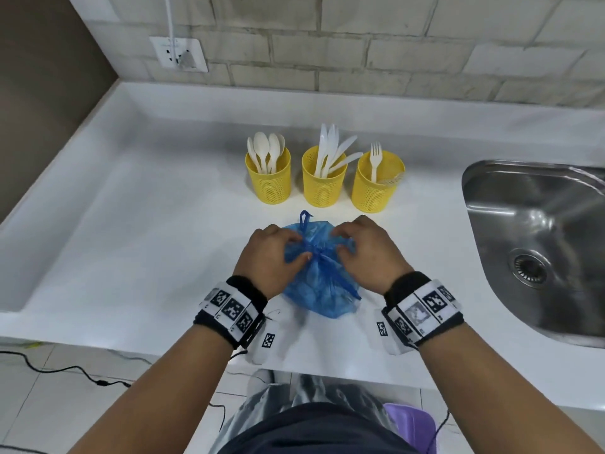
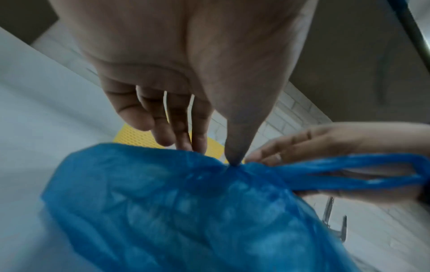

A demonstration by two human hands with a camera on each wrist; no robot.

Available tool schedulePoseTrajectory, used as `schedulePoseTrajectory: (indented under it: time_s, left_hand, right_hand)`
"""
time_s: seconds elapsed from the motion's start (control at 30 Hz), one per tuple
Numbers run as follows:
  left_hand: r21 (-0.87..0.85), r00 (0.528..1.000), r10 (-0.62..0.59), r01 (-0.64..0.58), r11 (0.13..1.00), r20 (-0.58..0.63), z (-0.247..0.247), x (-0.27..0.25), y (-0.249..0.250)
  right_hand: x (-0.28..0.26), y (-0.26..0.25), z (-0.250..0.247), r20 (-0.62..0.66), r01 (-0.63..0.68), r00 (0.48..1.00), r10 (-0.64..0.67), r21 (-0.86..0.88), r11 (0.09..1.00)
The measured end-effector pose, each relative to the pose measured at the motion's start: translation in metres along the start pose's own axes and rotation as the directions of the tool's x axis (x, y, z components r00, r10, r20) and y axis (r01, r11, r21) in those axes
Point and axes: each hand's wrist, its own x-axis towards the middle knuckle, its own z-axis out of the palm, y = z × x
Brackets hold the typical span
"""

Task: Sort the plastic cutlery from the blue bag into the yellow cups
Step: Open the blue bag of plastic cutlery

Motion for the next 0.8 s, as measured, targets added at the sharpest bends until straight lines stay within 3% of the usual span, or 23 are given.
schedulePoseTrajectory:
  time_s: [0.13,0.57,0.7,0.8]
  left_hand:
    - [-0.001,1.0,-0.014,0.014,1.0,0.022,0.007,0.0,0.012]
    - [-0.091,0.984,0.012,-0.028,0.995,-0.179,-0.01,-0.019,0.002]
    - [-0.17,0.974,-0.085,0.05,0.984,-0.209,-0.025,-0.032,-0.007]
    - [-0.251,0.971,-0.179,0.136,0.958,-0.158,-0.029,-0.037,-0.003]
  right_hand:
    - [0.012,-0.005,0.016,0.118,0.016,0.993,0.004,-0.171,0.985]
    - [-0.005,0.013,0.007,-0.089,0.037,0.995,-0.038,-0.008,0.999]
    - [-0.011,0.035,-0.004,-0.172,-0.004,0.985,0.006,0.007,1.0]
    - [-0.014,0.042,-0.004,-0.185,-0.022,0.982,0.026,0.021,1.0]
